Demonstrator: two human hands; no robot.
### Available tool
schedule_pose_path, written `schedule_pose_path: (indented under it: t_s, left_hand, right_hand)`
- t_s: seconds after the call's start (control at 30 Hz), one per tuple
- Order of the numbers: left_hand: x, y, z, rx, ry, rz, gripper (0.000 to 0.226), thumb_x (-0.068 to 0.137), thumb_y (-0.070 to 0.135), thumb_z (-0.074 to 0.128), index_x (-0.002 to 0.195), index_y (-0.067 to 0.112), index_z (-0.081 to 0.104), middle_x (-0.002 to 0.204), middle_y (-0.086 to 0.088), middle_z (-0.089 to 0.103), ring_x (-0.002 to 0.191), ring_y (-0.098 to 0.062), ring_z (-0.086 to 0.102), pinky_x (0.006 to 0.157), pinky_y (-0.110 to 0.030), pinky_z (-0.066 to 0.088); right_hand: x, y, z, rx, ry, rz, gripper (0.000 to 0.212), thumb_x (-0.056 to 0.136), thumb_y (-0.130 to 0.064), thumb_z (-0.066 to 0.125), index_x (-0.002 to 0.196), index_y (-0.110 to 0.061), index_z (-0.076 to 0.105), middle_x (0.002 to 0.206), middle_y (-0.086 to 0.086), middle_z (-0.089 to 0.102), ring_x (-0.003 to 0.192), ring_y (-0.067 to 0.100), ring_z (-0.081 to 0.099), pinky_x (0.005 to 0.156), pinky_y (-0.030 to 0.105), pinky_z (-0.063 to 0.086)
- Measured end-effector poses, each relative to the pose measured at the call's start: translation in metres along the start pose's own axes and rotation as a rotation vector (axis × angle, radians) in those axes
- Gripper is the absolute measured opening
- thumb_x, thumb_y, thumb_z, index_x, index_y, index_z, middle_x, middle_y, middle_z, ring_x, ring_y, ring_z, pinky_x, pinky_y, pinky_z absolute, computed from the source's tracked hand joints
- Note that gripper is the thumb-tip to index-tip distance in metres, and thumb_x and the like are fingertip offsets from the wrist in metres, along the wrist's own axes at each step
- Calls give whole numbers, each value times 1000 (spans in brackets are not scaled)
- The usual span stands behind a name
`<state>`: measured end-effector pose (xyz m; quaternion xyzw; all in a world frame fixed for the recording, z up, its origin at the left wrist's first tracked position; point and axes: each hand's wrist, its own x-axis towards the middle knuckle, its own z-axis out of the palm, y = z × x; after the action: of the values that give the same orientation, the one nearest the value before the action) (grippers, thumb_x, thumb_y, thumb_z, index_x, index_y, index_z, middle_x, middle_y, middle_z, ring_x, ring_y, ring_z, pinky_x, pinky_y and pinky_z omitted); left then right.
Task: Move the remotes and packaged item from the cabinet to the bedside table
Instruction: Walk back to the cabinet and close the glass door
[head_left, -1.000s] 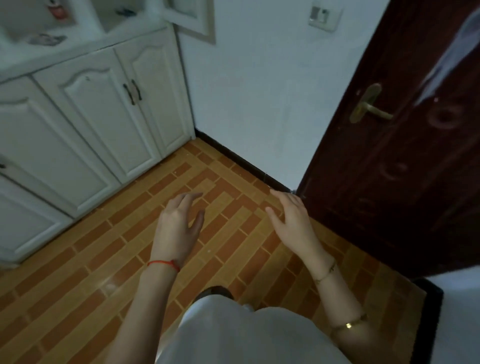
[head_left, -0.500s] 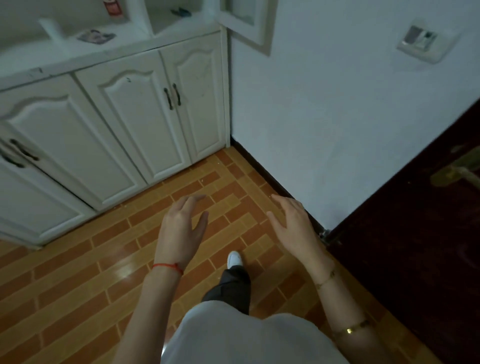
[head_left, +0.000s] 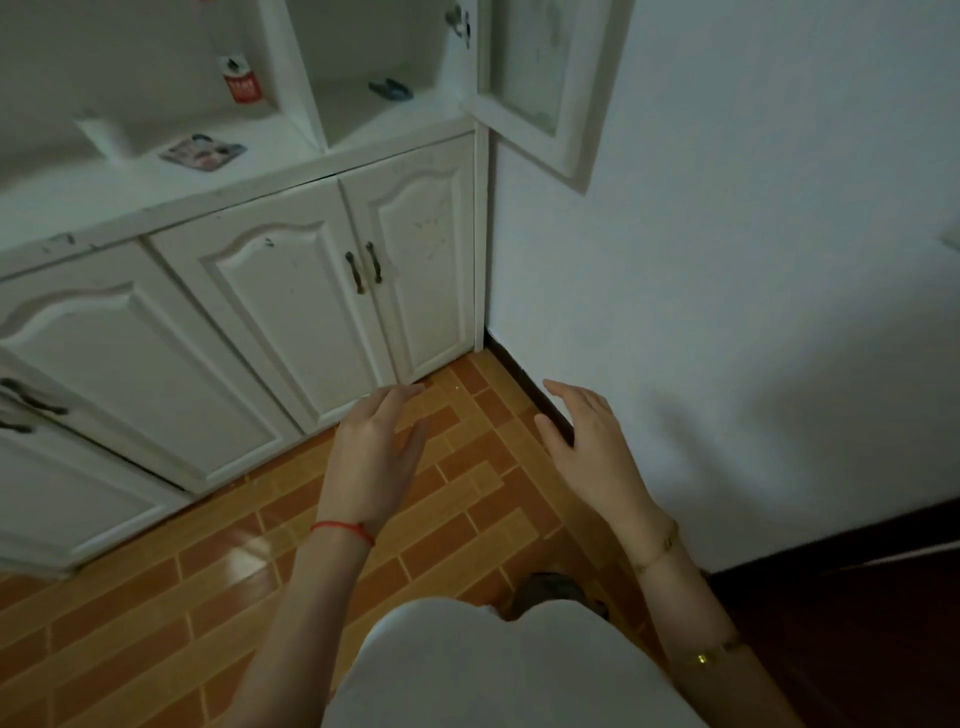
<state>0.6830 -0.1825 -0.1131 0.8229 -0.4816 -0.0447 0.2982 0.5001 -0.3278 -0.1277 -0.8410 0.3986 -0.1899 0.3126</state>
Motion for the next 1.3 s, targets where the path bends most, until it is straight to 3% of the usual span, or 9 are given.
schedule_pose_path:
  t_s: [0.27,0.57,0.8,0.93,1.03,1.3]
  left_hand:
    - [86,-34,16,9,9,-47,34,94,21,59,128,17,58,122,-3,62,115,-23,58,96,-34,48]
    - [218,-61,38,3,68,-77,35,95,20,58,130,18,56,122,-4,63,115,-24,58,96,-40,50]
    - [333,-63,37,-12,121,-71,37,95,21,59,132,20,56,129,-4,61,121,-24,57,102,-36,47]
    - [386,-59,31,-29,152,-4,37,94,18,60,131,18,57,123,-3,63,107,-22,61,93,-33,50]
    - [421,-57,28,-39,160,56,37,94,18,60,131,17,57,125,-2,62,115,-20,59,99,-33,49]
    - [503,-45,25,-85,124,254,39,94,19,59,133,16,55,128,-3,61,119,-17,56,105,-28,43]
  right_hand:
    - [96,6,24,-4,-37,-10,46,98,-31,50,142,-17,45,140,3,51,134,16,40,107,27,33]
    - [241,9,36,13,-44,-74,43,99,-27,49,141,-19,45,138,2,52,131,14,41,104,17,25]
    - [365,-5,21,17,-14,-144,45,98,-28,51,142,-20,44,139,0,51,132,11,40,105,15,25]
    - [413,-15,11,25,39,-184,44,98,-30,50,142,-20,45,139,-2,50,132,9,40,109,18,28]
    - [439,-21,6,31,85,-203,44,98,-30,50,141,-19,46,139,-2,51,131,9,41,110,21,30]
    - [471,-34,-12,-5,249,-162,43,99,-29,50,141,-19,46,139,-2,51,131,10,42,107,12,24]
